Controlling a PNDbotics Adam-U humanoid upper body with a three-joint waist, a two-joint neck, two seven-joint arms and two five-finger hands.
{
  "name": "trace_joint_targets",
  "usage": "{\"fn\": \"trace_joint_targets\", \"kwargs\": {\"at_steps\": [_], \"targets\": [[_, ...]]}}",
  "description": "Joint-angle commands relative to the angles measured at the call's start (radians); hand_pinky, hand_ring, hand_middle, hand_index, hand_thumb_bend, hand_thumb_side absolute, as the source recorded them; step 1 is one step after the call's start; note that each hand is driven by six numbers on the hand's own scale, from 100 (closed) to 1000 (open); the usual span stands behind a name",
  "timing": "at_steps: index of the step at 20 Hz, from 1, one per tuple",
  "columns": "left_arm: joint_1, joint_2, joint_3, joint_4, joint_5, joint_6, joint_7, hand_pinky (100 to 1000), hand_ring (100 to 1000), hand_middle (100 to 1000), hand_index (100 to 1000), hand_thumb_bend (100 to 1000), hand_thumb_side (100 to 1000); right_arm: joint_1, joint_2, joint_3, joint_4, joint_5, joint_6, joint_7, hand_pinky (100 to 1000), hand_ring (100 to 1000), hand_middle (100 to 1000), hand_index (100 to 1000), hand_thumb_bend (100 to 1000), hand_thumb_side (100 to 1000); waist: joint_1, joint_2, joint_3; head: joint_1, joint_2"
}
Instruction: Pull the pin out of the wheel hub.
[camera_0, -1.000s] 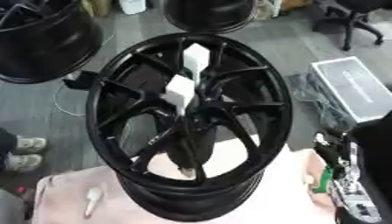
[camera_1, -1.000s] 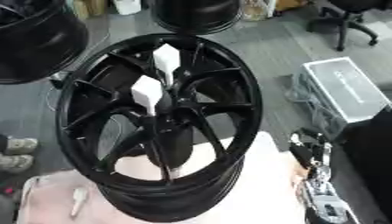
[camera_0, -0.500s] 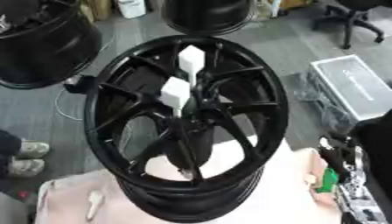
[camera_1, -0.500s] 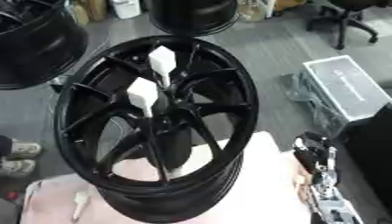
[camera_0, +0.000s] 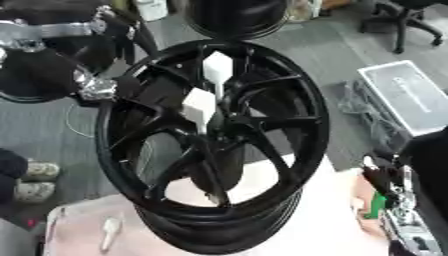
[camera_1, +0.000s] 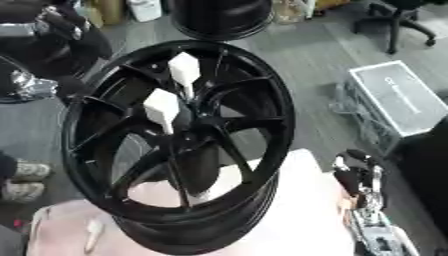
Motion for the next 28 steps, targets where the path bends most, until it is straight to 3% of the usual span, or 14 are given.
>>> {"fn": "trace_joint_targets", "kwargs": {"at_steps": [1,8,28], "targets": [[-0.03,-0.021,-0.002,0.068,-0.027,-0.08,-0.06,578,583,759,821,280,748,-0.007,-0.021,0.001,-0.009,0.006,0.0,0.0,405,425,681,629,100,100,-0.001,-0.014,0.001,0.001,-0.002],[-0.034,-0.069,-0.008,0.123,-0.053,-0.118,-0.091,570,566,758,822,290,751,-0.009,-0.02,0.003,-0.008,0.008,-0.001,0.002,405,424,681,629,100,100,0.001,-0.014,-0.004,0.01,-0.002],[-0.046,-0.145,0.012,0.193,-0.135,-0.112,-0.061,563,556,788,851,397,775,-0.01,-0.017,0.007,-0.005,0.008,-0.002,0.006,404,422,680,627,100,100,0.003,-0.018,-0.015,0.026,-0.002]]}}
